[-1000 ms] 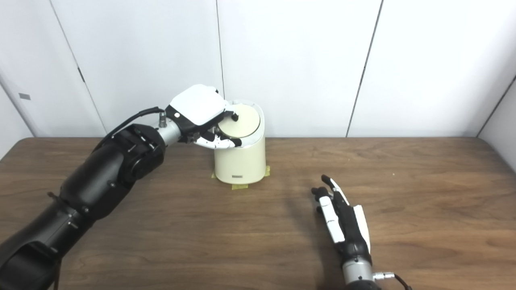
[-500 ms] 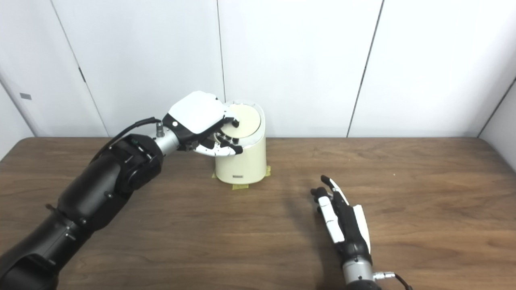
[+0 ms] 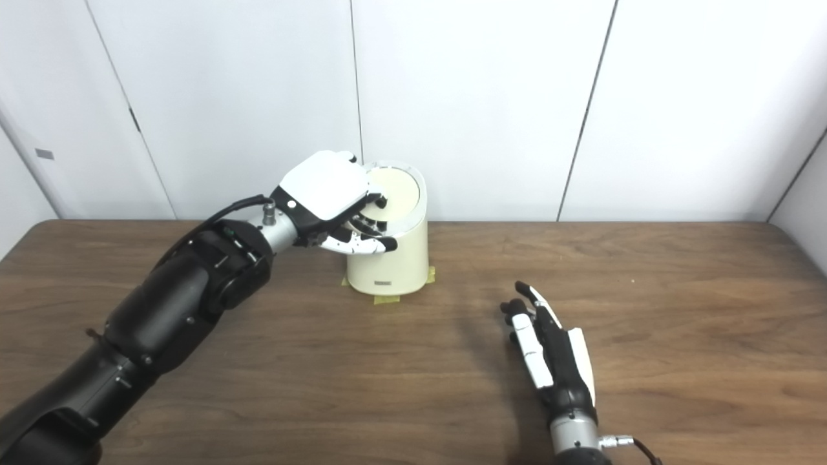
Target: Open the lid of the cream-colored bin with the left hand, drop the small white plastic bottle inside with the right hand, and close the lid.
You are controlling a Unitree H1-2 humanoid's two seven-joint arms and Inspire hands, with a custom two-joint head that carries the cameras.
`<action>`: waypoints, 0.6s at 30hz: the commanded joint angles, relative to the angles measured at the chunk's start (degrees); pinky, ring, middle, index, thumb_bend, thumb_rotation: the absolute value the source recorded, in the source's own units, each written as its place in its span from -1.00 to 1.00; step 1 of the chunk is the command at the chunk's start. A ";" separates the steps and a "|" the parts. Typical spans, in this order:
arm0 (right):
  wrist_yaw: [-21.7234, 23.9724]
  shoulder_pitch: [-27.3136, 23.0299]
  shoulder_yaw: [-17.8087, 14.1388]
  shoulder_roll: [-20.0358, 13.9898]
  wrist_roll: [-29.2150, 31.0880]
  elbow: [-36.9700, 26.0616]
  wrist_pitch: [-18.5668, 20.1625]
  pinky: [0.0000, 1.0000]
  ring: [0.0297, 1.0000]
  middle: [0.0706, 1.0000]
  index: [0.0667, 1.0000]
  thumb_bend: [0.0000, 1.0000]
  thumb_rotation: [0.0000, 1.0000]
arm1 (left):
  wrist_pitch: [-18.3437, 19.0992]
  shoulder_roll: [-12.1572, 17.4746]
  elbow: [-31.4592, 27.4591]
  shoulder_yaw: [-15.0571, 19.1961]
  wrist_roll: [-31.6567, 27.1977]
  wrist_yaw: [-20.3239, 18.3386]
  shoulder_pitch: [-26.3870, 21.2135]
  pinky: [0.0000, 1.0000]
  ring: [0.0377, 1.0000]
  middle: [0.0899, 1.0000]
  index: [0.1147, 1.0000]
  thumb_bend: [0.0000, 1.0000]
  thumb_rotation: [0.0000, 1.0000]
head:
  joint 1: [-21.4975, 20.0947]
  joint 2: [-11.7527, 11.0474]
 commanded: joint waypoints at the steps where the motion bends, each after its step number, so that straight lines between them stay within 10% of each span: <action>1: -0.76 -1.33 -0.36 0.16 -0.75 -0.66 -0.29 0.43 0.54 0.51 0.72 -0.04 1.00 | 1.08 0.05 1.05 -1.80 2.06 -6.39 -0.71 0.92 0.70 0.55 0.47 0.08 0.99 | -0.21 0.23; 18: -0.65 -1.56 -0.46 0.79 -1.14 -1.47 0.94 0.45 0.56 0.53 0.74 -0.02 1.00 | 1.09 1.51 -1.25 2.00 -4.21 -4.99 1.25 0.68 0.61 0.48 0.34 0.08 0.81 | -0.86 0.14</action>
